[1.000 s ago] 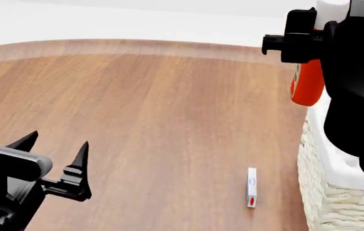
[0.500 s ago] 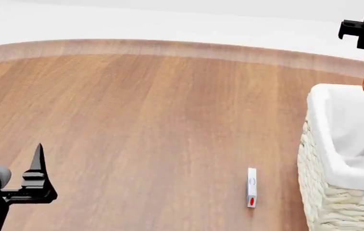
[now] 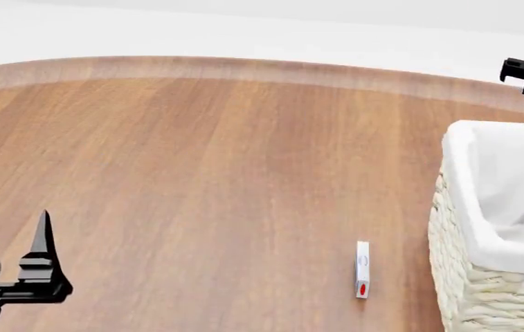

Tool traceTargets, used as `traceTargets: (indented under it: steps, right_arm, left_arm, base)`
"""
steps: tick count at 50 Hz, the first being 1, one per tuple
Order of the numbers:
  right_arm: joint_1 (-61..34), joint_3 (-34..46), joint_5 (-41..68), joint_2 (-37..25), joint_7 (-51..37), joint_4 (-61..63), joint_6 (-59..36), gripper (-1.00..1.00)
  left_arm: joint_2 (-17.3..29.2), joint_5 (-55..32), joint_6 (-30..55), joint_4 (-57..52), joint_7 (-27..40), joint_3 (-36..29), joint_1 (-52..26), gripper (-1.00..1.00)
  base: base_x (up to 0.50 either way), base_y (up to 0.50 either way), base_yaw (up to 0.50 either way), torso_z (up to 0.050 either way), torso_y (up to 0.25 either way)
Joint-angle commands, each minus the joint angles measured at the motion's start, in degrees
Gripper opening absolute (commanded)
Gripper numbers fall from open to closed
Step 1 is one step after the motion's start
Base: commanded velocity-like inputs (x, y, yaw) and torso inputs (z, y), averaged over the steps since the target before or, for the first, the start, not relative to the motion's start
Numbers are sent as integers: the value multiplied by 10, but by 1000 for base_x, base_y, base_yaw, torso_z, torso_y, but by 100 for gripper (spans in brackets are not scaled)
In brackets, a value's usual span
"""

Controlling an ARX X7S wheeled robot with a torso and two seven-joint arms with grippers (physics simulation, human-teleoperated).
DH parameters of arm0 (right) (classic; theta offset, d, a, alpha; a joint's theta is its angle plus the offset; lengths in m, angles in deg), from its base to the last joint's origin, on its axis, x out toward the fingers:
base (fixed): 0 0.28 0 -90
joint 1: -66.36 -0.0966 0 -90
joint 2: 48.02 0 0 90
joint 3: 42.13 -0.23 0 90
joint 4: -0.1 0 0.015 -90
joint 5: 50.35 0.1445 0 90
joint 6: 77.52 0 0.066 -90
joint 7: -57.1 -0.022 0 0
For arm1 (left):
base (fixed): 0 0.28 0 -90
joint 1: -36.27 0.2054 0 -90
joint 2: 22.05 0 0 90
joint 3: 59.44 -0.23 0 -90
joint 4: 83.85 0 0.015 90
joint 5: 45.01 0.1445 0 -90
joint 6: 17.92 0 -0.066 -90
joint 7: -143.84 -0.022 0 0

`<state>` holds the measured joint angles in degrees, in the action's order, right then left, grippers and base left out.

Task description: Pick up the ketchup, and put it in the basket.

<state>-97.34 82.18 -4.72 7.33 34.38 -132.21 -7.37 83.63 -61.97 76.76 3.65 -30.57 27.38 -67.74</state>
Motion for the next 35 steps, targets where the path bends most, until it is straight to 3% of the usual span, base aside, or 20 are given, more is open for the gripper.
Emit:
traceTargets:
  steps: [1,30,35]
  right_arm:
    - [11,-31,-25,37,53,-91,74,-100]
    - [53,-62,4,69,67,-134,114,-100]
    - [42,-59,-12,83,86,-193,154,-100]
  left_arm:
    - [-9,1,-15,6,-23,9,10,100]
    - [-6,-13,-32,11,-30,6,23,100]
    - [-6,-15,-34,11,-30,5,25,100]
  base:
    - [0,0,0,0,0]
    - [0,0,0,0,0]
    - [0,0,0,0,2]
